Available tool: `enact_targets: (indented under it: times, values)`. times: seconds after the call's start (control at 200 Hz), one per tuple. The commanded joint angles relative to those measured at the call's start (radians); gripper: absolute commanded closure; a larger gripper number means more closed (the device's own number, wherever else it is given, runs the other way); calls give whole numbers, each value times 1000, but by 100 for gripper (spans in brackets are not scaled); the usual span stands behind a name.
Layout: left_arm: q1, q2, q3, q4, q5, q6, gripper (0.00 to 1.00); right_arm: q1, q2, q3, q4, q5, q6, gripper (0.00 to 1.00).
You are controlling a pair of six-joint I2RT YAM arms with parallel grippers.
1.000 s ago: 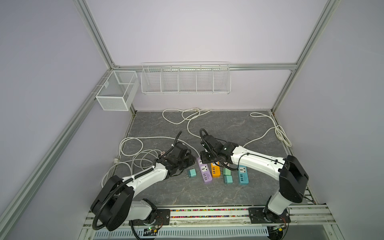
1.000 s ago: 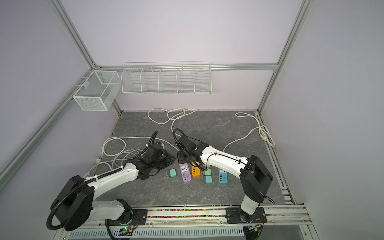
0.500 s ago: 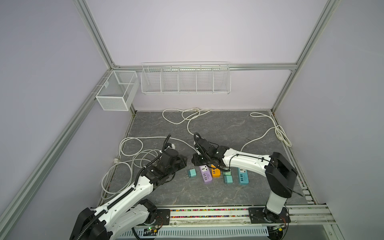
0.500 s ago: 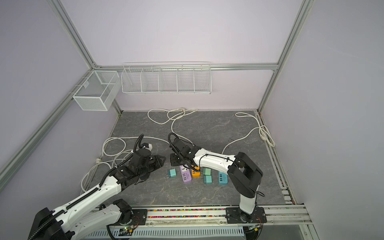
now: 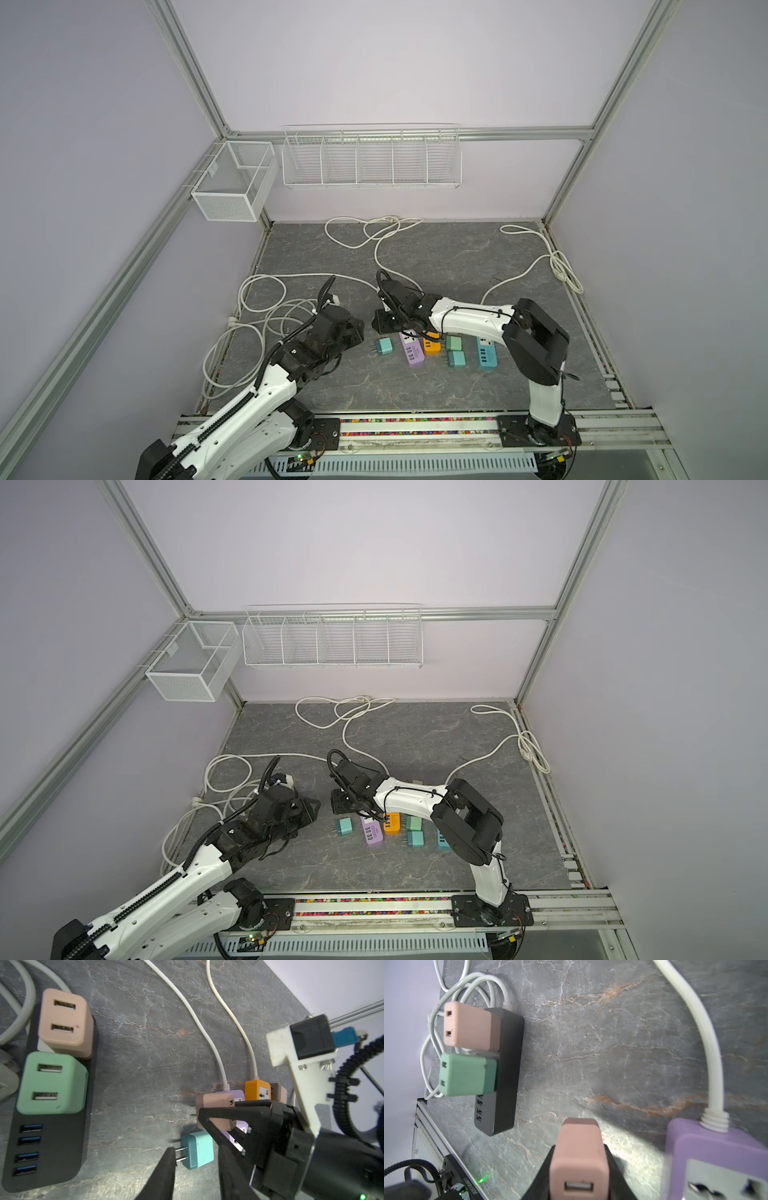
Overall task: Pull the plug off the socket
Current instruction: 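Lower the pink plug beside the teal plug and open right gripper while left gripper withdraws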
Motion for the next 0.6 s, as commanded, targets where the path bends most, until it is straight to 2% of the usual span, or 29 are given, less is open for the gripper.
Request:
enact_targets:
  times: [0.0,0.385,0.595]
  values:
    - [-2,-18,-15,-41,-31,8,64,6,32,29,36,-17,25,85]
    - [-1,-28,-39,-37,-42,-9,60,-5,95,46,33,-17,20,80]
    - [-1,-16,-40,-27,-39,-9,60,-6,102,38,21,-1,21,70]
